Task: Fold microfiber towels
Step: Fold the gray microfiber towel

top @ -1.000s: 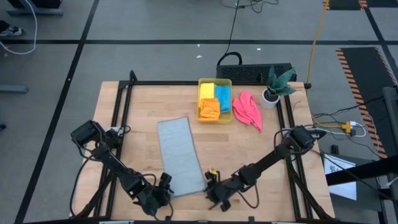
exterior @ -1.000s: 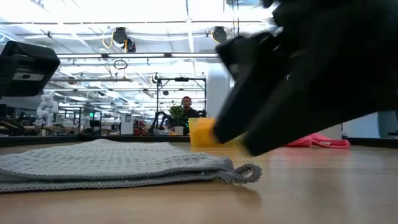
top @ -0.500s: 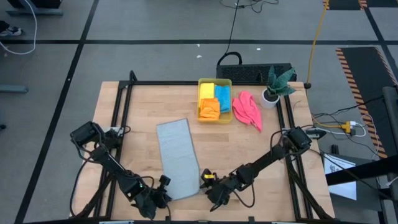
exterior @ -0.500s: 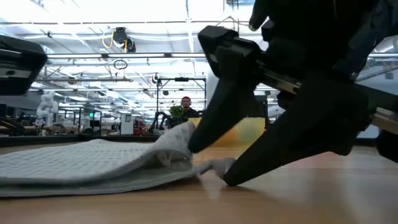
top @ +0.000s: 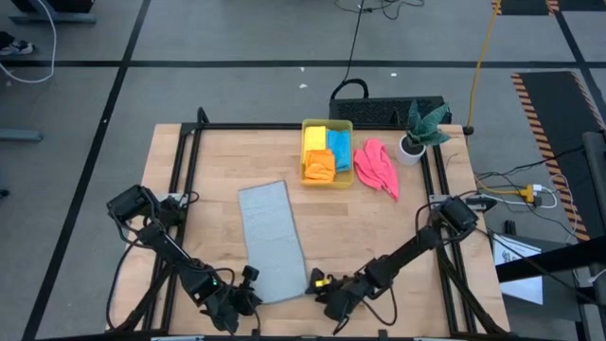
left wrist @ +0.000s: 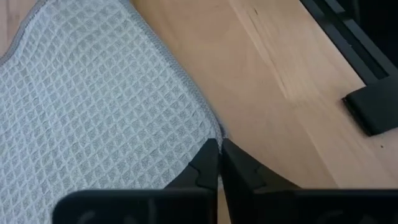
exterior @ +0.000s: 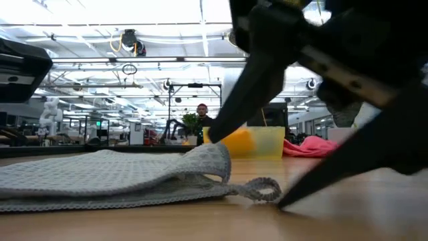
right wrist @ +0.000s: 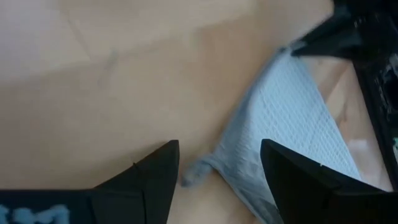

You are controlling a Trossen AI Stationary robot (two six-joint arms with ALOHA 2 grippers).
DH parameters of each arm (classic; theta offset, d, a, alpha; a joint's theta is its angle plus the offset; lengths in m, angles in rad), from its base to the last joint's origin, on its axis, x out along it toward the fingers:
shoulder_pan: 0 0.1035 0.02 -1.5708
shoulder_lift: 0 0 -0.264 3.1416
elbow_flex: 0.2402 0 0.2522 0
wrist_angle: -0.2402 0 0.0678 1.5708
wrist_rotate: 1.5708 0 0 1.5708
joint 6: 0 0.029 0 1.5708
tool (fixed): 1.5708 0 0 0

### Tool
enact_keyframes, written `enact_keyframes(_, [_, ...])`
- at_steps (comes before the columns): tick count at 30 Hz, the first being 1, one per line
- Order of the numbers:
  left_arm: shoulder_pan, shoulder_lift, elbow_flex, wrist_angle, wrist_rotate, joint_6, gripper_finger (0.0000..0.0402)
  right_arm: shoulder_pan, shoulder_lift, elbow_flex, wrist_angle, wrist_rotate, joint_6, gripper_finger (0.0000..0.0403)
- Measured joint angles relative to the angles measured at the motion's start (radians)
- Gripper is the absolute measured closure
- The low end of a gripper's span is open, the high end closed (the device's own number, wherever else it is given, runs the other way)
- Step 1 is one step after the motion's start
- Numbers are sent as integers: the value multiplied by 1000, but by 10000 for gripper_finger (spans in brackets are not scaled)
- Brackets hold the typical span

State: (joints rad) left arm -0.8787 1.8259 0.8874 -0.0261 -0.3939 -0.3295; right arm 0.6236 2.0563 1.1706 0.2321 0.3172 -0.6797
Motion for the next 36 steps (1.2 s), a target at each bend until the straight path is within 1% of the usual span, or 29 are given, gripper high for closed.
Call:
enact_keyframes(4, [1,0,0,0,0,-1,372,7,0,0,4,13,-4,182])
enact_keyframes(6, [2,0,0,0,0,4,369,-11,0,0,5,39,20,185])
enact_keyframes(9, [4,0,0,0,0,6,368,-44,0,0,17,41,54,192])
enact_keyframes(13, [10,0,0,0,0,-12,367,-77,19,0,28,-36,75,202])
enact_keyframes(15, [12,0,0,0,0,-21,367,-82,30,1,41,-57,68,211])
enact_keyframes(18, [12,0,0,0,-1,-24,367,-81,39,3,45,-58,75,242])
enact_keyframes(24, [12,-1,0,4,-4,-20,367,-79,38,2,34,-57,148,343])
enact_keyframes(26, [11,-1,0,22,-11,-21,367,-77,37,2,33,-55,172,376])
enact_keyframes(28, [4,-1,0,72,-12,-12,366,-68,29,0,19,-53,199,394])
enact_keyframes(33, [-30,-2,0,183,-29,22,366,-27,-34,-3,-5,-58,277,382])
enact_keyframes(36, [-51,-23,0,199,-94,18,366,-14,-84,-1,-16,-58,321,384])
